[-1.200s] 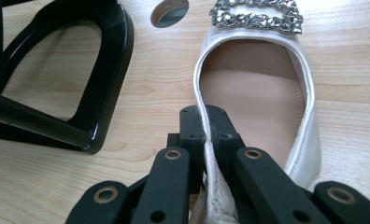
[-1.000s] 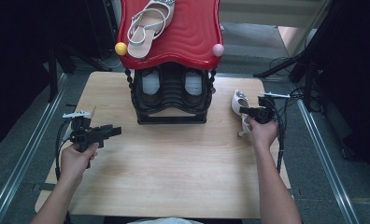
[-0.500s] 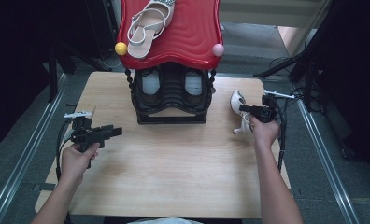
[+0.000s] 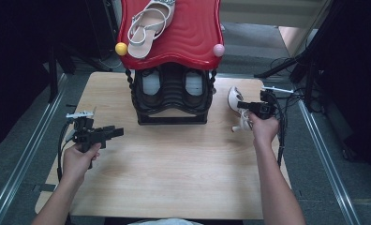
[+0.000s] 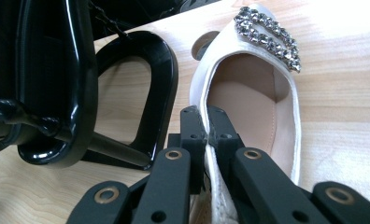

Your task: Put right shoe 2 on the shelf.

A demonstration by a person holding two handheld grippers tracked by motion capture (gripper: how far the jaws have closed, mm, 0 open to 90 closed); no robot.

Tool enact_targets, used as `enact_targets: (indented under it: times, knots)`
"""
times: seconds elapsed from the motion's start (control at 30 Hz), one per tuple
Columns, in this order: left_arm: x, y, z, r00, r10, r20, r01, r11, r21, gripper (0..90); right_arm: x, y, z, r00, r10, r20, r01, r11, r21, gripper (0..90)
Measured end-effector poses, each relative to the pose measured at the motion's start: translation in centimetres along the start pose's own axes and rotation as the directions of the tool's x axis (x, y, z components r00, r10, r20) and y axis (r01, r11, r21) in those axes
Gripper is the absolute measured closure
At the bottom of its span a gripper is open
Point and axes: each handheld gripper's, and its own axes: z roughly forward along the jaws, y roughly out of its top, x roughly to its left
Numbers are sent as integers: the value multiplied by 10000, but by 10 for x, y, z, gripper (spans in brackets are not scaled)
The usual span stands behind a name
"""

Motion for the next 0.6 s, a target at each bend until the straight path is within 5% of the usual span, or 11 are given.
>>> enact_targets:
  times: [0.6]
  knots:
    - [1,2,2,10000,7,73,-7,10000,29,415,30,32,-20,9991,-404,-154,403,9992,-60,883]
